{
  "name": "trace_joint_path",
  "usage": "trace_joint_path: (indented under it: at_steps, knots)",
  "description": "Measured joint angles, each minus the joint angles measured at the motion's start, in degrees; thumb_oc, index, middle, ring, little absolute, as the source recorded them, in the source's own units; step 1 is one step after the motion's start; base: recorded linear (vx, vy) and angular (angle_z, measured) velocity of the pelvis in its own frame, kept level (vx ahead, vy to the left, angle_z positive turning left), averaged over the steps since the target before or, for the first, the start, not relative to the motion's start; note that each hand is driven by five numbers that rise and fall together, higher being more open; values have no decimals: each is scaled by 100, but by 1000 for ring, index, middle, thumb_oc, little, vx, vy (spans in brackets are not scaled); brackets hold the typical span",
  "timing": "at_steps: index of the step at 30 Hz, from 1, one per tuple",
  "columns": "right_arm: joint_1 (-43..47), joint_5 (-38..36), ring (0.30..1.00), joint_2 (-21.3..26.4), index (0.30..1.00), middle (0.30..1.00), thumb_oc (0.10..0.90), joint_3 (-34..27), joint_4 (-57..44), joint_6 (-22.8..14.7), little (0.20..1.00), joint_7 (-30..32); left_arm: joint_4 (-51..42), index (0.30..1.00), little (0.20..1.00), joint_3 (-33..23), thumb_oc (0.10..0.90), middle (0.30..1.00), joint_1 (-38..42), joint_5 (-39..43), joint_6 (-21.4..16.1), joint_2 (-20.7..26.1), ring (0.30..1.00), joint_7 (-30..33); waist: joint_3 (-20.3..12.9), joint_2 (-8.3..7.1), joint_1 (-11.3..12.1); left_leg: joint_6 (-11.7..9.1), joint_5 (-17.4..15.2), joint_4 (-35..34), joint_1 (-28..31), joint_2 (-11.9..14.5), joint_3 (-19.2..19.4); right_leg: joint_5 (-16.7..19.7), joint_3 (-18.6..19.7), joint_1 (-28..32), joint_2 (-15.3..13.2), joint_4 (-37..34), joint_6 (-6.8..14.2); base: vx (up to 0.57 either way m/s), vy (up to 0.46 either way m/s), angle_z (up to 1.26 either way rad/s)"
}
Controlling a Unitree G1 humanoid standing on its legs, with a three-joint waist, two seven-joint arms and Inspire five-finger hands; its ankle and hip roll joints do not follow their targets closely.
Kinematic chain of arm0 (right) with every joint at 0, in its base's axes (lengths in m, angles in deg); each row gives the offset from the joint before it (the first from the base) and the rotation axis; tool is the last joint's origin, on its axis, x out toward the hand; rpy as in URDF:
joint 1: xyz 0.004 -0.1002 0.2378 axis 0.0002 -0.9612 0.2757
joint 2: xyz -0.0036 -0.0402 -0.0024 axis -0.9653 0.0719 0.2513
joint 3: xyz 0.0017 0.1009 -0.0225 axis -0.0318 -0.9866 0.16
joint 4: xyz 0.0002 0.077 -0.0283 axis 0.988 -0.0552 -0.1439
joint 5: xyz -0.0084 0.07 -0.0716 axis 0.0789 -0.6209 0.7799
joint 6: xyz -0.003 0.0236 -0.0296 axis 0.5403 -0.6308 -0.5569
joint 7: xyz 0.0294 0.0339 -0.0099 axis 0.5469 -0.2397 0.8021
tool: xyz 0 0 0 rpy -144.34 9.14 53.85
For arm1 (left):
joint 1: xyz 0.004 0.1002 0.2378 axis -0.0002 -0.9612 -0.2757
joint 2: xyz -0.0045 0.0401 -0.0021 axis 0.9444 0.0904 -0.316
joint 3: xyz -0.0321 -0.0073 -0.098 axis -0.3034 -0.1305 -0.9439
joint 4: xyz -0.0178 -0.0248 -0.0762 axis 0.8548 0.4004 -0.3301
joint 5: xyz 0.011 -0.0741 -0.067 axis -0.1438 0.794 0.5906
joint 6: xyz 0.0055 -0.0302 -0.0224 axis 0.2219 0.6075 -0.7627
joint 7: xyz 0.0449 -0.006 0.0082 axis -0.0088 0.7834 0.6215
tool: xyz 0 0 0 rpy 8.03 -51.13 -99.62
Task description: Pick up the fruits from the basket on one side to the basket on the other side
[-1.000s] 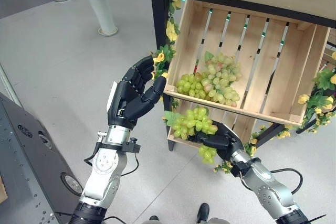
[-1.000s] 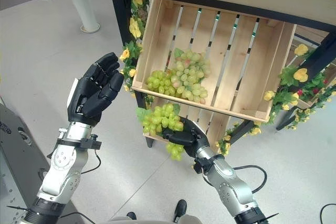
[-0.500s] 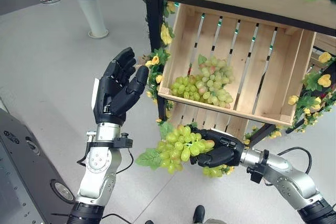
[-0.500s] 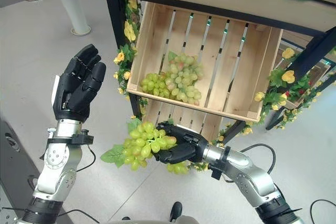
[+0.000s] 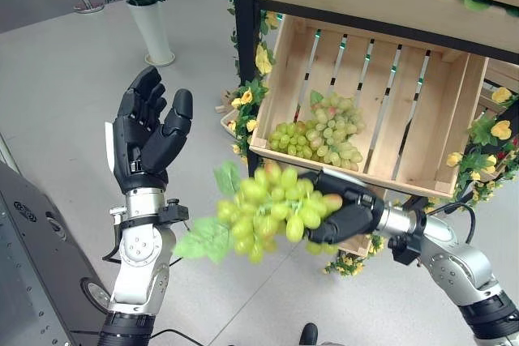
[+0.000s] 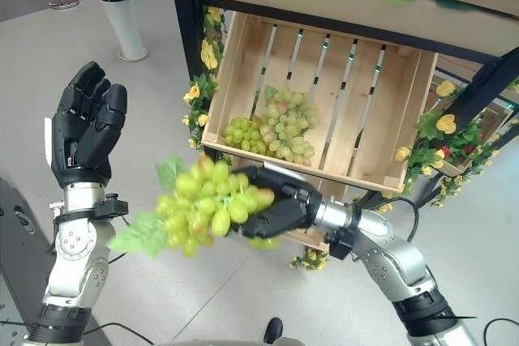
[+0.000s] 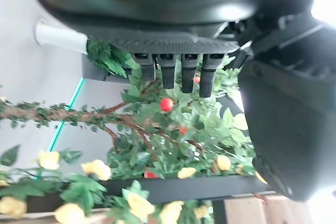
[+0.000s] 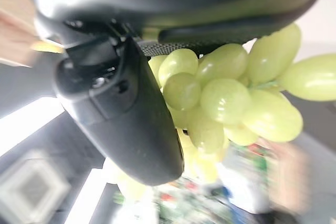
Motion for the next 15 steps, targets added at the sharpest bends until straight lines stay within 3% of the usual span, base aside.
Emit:
trace_joint_path:
  at_steps: [4, 10, 15]
  knots:
    - [263, -183, 300, -405, 300, 300, 400, -298, -178, -346, 300, 1040, 4, 900, 900, 4, 800, 900, 0, -1, 0, -116, 900, 72, -54, 91, 1, 0, 0, -4, 0, -8, 0, 1, 1, 0, -4, 1, 2, 0, 0, 0]
    - [274, -532, 300, -426, 300, 300, 400, -334, -173, -554, 300, 2233, 5, 900, 900, 12, 800, 900, 3, -1, 1, -139, 900, 246, -88, 150, 2, 0, 0, -4, -1, -3, 1, 3, 1, 1, 1, 1, 3, 0, 0, 0]
    - [421, -602, 300, -425, 300, 300, 400, -340, -166, -981, 300, 3156, 32, 900, 900, 20, 800, 900, 13, -1, 1, -138, 900, 362, -101, 172, -3, 0, 0, -4, 0, -4, 1, 4, 2, 2, 1, 1, 4, 0, 0, 0]
